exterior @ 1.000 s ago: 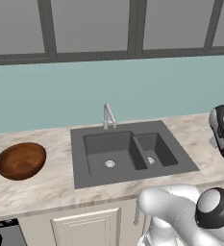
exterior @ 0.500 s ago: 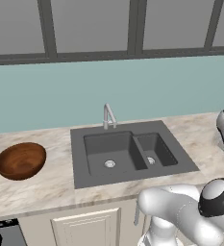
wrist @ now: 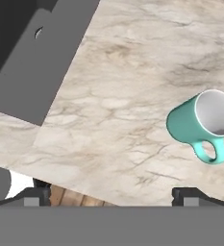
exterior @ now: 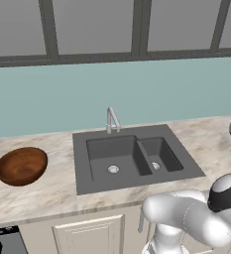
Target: Place the mug in the left basin and the bowl in the right basin of the sink.
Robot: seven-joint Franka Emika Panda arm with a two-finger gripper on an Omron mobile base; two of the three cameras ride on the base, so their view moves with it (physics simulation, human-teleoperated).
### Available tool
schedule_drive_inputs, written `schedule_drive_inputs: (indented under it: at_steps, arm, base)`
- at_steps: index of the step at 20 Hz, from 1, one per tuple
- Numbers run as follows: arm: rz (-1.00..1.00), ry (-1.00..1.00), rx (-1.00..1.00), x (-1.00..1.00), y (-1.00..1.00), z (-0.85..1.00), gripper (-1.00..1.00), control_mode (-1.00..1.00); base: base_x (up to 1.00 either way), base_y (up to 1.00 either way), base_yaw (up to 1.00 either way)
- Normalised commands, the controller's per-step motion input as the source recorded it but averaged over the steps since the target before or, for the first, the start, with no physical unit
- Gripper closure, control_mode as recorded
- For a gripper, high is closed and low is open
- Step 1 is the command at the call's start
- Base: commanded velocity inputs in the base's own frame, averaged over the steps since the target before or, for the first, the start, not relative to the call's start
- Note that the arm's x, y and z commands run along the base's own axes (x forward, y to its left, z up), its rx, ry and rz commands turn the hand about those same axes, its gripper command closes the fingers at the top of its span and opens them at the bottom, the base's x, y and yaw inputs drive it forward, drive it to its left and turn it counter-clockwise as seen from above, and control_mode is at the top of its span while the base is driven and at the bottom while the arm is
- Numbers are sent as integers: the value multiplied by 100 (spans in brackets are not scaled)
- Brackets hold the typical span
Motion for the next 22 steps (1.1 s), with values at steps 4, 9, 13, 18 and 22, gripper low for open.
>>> schedule_drive_inputs:
  at_steps: [4, 9, 13, 18, 22]
  arm:
    - [0, 0, 0, 0, -40, -4, -100, -100]
    - [0, 0, 0, 1, -40, -11, -100, -100]
    - [0, 0, 0, 7, -38, -16, -100, -100]
    - [0, 0, 0, 15, -37, -15, -100, -100]
    - [0, 0, 0, 23, -34, -12, -100, -100]
  base:
    - [0, 0, 0]
    - [0, 0, 0]
    - [0, 0, 0]
    - [0, 0, 0]
    - [0, 0, 0]
